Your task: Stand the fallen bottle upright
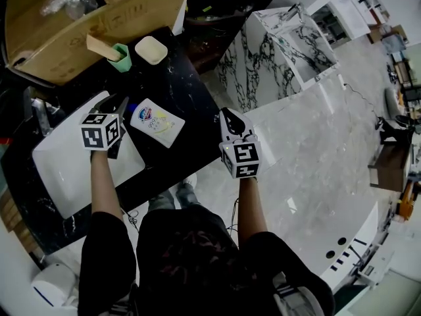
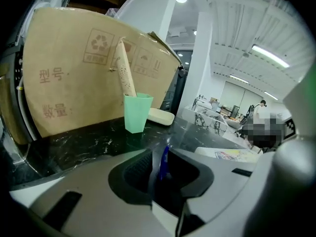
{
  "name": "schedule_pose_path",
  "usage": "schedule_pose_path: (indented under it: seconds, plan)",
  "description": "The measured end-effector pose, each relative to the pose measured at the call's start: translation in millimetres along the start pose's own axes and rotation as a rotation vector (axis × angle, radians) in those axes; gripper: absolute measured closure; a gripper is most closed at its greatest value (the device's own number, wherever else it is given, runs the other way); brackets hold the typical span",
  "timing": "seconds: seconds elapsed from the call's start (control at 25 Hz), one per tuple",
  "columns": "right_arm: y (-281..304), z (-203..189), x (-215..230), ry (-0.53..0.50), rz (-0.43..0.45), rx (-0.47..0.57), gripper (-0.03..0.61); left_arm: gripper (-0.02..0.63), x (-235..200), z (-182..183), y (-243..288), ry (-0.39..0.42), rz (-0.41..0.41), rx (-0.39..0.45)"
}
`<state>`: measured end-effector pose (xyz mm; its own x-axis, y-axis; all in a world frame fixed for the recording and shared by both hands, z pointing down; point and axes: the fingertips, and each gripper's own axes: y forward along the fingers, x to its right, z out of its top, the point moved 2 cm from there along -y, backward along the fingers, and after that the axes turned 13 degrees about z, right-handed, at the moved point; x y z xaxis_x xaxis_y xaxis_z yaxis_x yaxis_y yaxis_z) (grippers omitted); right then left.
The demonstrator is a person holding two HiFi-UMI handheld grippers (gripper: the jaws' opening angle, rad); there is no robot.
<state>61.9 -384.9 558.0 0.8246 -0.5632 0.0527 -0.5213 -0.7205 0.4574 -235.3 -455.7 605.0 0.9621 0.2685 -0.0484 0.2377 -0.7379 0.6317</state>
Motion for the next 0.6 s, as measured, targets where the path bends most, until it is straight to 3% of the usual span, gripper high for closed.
schedule_pose_path:
  seconds: [0.16,0.6]
  plan:
    - [0,-1,4,0.004,-0.011,-0.002,0.563,0.557,5,0,3,0.03,-0.026,-0.012]
    - [-3,-2,3,0.006,-0.007,0.003,0.563,0.56,7,10,-5,0.15,0.041,0.029]
